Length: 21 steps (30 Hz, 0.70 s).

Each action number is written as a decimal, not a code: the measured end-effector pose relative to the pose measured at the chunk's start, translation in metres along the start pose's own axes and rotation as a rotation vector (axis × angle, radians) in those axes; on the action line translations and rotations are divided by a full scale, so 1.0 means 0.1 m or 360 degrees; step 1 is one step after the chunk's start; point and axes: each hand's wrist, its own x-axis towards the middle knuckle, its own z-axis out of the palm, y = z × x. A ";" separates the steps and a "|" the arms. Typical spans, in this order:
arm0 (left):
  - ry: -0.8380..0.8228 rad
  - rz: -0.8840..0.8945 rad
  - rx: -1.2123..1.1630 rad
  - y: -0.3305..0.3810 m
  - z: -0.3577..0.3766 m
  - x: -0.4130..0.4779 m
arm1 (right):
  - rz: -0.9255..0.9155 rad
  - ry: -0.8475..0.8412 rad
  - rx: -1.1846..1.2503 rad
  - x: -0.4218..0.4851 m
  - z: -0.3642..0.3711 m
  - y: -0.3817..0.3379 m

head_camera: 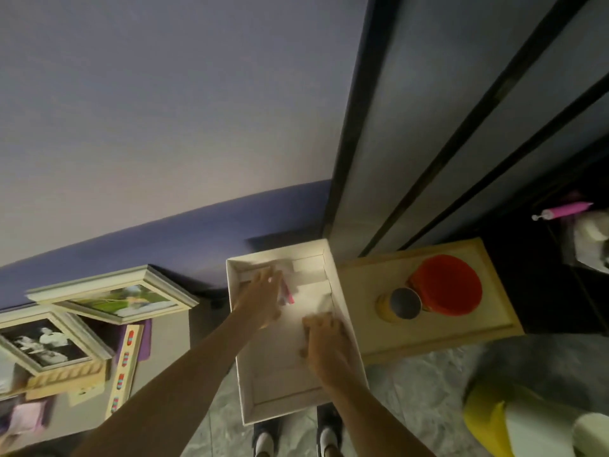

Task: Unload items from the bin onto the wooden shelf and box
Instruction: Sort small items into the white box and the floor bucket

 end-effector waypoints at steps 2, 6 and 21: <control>0.0090 -0.0001 0.0058 -0.02 0.00 0.02 | 0.0023 0.0025 0.0010 0.01 0.02 -0.04; 0.0108 -0.0002 0.0076 -0.03 0.03 0.03 | 0.0046 0.0039 -0.0004 0.13 0.22 -0.10; 0.0329 0.0061 -0.0519 -0.04 -0.59 -0.38 | -0.0243 0.0465 0.0214 -0.17 -0.17 -0.13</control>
